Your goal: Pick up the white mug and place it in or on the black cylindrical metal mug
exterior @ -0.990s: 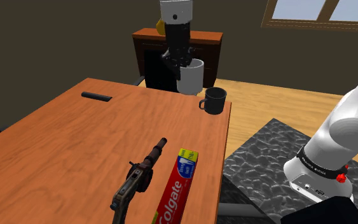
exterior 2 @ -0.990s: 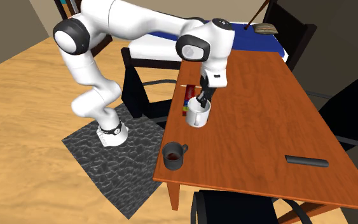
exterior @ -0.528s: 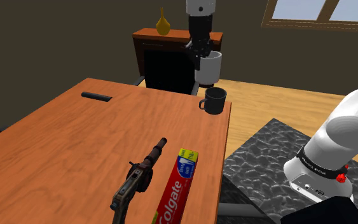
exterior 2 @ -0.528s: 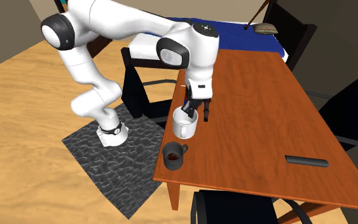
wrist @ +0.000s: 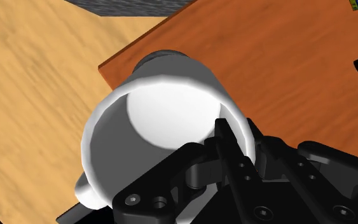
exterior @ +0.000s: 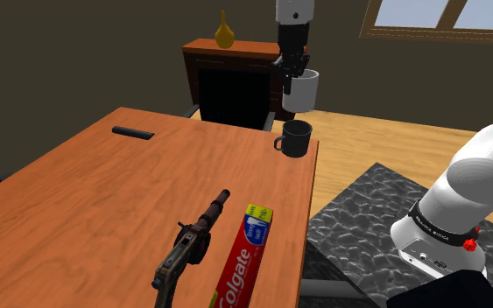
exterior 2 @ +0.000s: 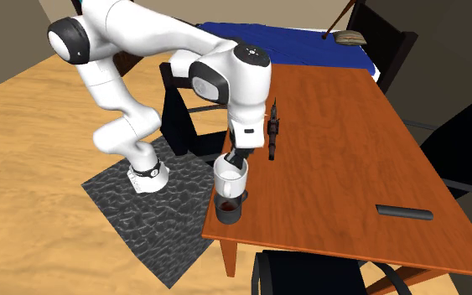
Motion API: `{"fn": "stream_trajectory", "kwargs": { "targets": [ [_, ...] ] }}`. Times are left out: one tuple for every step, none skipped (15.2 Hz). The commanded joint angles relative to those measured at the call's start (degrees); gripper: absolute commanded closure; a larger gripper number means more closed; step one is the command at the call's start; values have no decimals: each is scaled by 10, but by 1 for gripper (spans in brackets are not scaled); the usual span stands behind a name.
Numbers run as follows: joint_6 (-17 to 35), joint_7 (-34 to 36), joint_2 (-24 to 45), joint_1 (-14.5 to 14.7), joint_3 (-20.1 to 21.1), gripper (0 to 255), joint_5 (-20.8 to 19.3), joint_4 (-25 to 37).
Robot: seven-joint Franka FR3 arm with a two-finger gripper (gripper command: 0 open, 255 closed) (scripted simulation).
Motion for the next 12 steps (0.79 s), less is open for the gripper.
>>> {"fn": "stream_trajectory", "kwargs": {
  "targets": [
    [14, -1, 1, 0, 1, 255, 0, -13],
    [22, -1, 1, 0, 1, 255, 0, -20],
    [30, -1, 2, 1, 1, 255, 0, -27],
    [37, -1, 3, 1, 2, 255, 1, -34],
    [45, -1, 5, 1, 2, 255, 1, -40],
    [53, -1, 6, 1, 3, 255, 1, -47],
    [61, -2, 7, 1, 3, 255, 1, -53],
    [68, -2, 9, 1, 4, 255, 1, -59],
    [76, -2, 11, 1, 4, 255, 0, -65],
    [84, -2, 13, 2, 5, 255, 0, -71],
    [92, -2, 15, 2, 5, 255, 0, -77],
    [100, -2, 17, 2, 6, 255, 0, -83]
  ]
}}
